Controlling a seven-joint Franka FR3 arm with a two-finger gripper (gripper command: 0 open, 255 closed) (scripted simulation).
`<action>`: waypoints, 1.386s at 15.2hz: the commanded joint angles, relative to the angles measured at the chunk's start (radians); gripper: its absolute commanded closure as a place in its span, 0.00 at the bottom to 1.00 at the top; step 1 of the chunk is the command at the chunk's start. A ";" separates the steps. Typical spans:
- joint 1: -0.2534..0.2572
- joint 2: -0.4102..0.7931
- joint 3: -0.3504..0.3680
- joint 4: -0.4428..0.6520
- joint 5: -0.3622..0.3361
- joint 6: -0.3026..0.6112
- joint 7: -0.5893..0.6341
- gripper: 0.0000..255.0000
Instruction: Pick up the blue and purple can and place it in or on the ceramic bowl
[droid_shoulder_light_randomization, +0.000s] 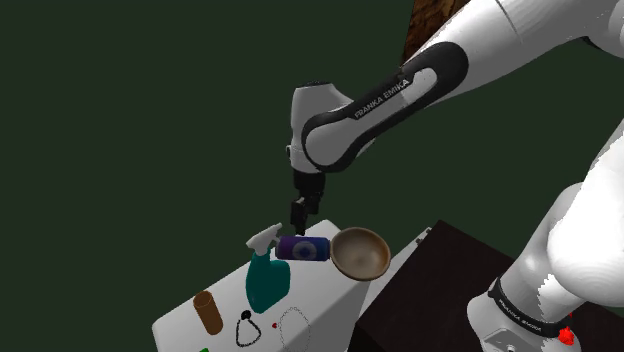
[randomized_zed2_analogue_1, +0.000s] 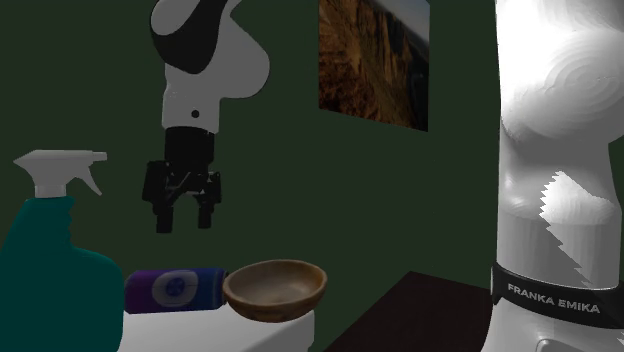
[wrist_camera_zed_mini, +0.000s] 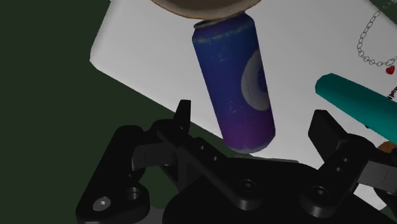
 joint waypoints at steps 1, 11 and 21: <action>-0.012 0.070 -0.003 0.006 0.029 0.031 -0.130 0.00; -0.003 0.213 -0.002 -0.005 0.043 0.151 -0.236 0.00; -0.007 0.230 -0.026 0.013 0.042 0.147 -0.260 1.00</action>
